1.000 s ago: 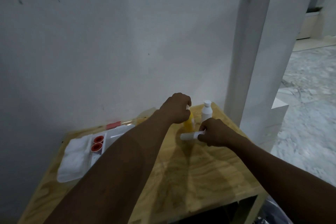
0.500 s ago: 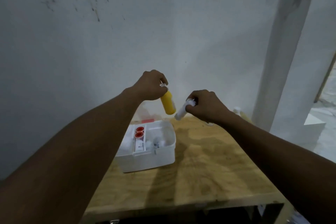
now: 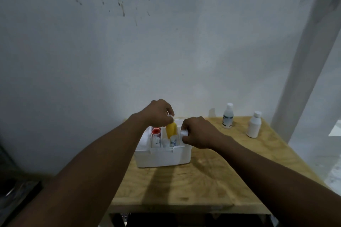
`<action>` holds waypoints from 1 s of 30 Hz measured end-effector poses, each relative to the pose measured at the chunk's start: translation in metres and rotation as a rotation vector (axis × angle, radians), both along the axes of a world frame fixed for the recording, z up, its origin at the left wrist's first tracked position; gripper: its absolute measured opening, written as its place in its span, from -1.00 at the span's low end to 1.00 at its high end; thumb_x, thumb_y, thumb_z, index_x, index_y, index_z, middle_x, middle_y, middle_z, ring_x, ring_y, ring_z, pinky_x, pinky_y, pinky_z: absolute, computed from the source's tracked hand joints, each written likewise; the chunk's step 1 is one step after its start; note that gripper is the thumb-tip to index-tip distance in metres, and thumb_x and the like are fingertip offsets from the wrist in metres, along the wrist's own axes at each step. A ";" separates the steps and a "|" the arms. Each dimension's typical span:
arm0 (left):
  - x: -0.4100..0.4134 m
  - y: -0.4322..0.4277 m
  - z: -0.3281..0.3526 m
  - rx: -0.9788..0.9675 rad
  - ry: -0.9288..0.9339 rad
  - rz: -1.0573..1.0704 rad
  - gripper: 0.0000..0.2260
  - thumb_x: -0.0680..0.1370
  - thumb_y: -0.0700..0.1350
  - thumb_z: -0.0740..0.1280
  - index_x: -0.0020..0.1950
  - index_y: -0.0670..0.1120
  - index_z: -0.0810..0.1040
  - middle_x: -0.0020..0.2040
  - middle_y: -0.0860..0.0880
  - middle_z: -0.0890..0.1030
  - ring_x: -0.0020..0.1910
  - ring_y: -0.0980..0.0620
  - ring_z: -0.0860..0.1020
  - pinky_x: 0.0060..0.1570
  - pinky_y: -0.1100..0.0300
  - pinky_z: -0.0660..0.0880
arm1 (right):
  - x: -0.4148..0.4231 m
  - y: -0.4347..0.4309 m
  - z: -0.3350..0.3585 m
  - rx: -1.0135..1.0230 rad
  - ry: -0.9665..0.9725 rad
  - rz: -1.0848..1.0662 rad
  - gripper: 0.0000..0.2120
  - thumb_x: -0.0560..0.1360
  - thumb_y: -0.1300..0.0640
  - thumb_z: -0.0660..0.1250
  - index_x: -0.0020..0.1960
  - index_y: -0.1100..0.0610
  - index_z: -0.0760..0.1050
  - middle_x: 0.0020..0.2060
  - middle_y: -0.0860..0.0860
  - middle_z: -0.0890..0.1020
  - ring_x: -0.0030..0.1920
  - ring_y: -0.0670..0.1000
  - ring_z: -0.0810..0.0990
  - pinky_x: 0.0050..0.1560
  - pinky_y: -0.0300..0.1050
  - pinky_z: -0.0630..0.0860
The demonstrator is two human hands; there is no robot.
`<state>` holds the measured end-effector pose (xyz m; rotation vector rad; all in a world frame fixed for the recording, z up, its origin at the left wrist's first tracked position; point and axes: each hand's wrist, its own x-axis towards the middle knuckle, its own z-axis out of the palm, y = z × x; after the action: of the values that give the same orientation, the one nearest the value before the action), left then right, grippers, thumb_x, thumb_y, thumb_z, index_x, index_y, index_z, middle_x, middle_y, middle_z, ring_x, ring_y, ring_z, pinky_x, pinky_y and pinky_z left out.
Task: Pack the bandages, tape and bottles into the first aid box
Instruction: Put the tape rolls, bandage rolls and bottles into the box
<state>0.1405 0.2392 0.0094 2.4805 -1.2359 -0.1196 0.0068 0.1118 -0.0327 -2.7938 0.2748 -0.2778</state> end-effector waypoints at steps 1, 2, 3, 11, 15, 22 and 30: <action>-0.001 0.000 -0.004 0.020 0.017 -0.001 -0.75 0.49 -0.11 0.43 0.15 -0.10 0.68 0.08 -0.07 0.66 -0.06 0.02 0.60 -0.15 0.24 0.52 | 0.001 0.000 -0.003 0.005 0.010 0.007 -0.76 0.37 0.03 0.39 0.01 0.08 0.61 -0.08 0.04 0.66 -0.14 0.06 0.59 -0.12 0.03 0.61; -0.001 0.000 -0.007 0.034 0.035 0.000 -0.75 0.49 -0.12 0.43 0.15 -0.10 0.68 0.06 -0.07 0.67 -0.06 0.00 0.62 -0.12 0.18 0.58 | 0.001 0.001 -0.005 0.010 0.017 0.015 -0.76 0.38 0.04 0.39 0.01 0.09 0.62 -0.08 0.04 0.67 -0.15 0.05 0.59 -0.13 0.02 0.61; -0.002 0.000 -0.009 0.042 0.054 0.001 -0.75 0.48 -0.12 0.43 0.14 -0.10 0.68 0.05 -0.08 0.67 -0.06 -0.03 0.65 -0.07 0.12 0.62 | 0.001 0.001 -0.006 0.016 0.025 0.020 -0.76 0.39 0.04 0.40 0.01 0.10 0.63 -0.08 0.04 0.67 -0.15 0.04 0.59 -0.14 -0.01 0.60; -0.003 -0.003 -0.020 0.101 0.227 0.025 -0.84 0.47 -0.15 0.49 0.05 -0.08 0.67 -0.18 -0.10 0.68 -0.25 -0.02 0.68 -0.24 0.11 0.67 | -0.002 -0.002 -0.007 0.104 0.063 0.018 -0.67 0.42 -0.03 0.42 0.13 0.08 0.61 0.03 0.00 0.64 -0.04 0.02 0.61 0.03 0.02 0.61; -0.004 -0.006 -0.024 0.121 0.301 0.029 -0.83 0.48 -0.14 0.50 0.05 -0.10 0.68 -0.13 -0.13 0.71 -0.14 -0.09 0.73 -0.07 -0.02 0.69 | -0.005 -0.006 -0.009 0.109 0.081 0.013 -0.66 0.42 -0.07 0.39 0.12 0.08 0.63 0.02 0.00 0.65 -0.03 0.03 0.61 0.03 0.07 0.61; -0.010 -0.016 -0.020 0.094 0.356 0.027 -0.79 0.55 -0.25 0.32 0.12 -0.11 0.68 -0.02 -0.11 0.70 -0.11 -0.04 0.73 -0.03 0.07 0.68 | -0.012 -0.010 -0.003 0.137 0.056 0.028 -0.71 0.40 0.05 0.35 0.07 0.10 0.67 0.01 -0.01 0.70 -0.04 0.04 0.65 0.04 0.09 0.62; -0.005 -0.020 -0.016 0.120 0.324 0.036 -0.77 0.58 -0.21 0.27 0.17 -0.11 0.66 0.05 -0.08 0.66 -0.11 -0.04 0.72 -0.18 0.19 0.64 | -0.014 -0.024 0.003 0.198 -0.045 -0.016 -0.72 0.41 0.11 0.33 0.09 0.06 0.65 0.02 -0.04 0.71 -0.02 -0.02 0.65 0.05 0.04 0.62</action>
<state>0.1351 0.2192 -0.0066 2.4556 -1.0729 -0.5776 -0.0077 0.0879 -0.0299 -2.5883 0.2972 -0.2994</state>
